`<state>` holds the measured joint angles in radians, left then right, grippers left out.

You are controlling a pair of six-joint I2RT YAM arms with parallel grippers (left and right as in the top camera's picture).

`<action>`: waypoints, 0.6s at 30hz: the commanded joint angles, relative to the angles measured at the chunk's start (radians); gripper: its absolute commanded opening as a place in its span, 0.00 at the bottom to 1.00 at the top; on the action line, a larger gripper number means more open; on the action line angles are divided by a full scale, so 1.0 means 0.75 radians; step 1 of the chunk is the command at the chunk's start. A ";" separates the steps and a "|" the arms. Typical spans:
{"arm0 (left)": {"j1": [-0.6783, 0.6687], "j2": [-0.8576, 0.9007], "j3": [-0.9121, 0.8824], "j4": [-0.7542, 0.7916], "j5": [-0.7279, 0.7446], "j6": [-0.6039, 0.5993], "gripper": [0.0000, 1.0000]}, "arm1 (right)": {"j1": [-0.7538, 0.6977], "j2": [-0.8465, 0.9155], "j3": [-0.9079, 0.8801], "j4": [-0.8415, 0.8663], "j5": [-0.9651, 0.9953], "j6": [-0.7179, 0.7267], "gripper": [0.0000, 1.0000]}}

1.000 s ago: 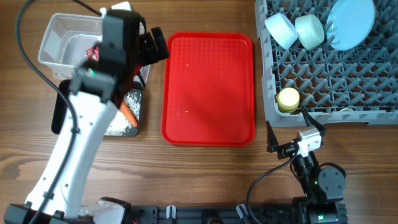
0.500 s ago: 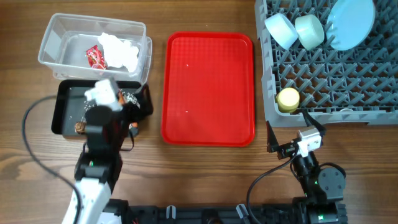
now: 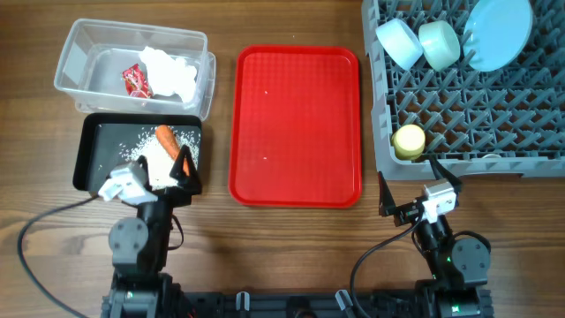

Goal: Sort waste into correct bins and load items into the dishwasher rack

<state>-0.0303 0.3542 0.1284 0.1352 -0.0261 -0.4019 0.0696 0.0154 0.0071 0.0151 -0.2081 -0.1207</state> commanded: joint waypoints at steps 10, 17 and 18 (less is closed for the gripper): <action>0.113 -0.393 -0.163 -0.081 -0.013 0.003 1.00 | 0.007 -0.014 -0.003 0.002 0.012 -0.011 1.00; 0.113 -0.468 -0.163 -0.229 -0.011 0.002 1.00 | 0.007 -0.015 -0.003 0.002 0.012 -0.011 1.00; 0.113 -0.468 -0.163 -0.239 -0.011 0.002 1.00 | 0.007 -0.014 -0.003 0.002 0.012 -0.011 1.00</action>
<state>0.0483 0.0223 0.0120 -0.0277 -0.0319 -0.4019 0.0696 0.0154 0.0067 0.0147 -0.2081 -0.1207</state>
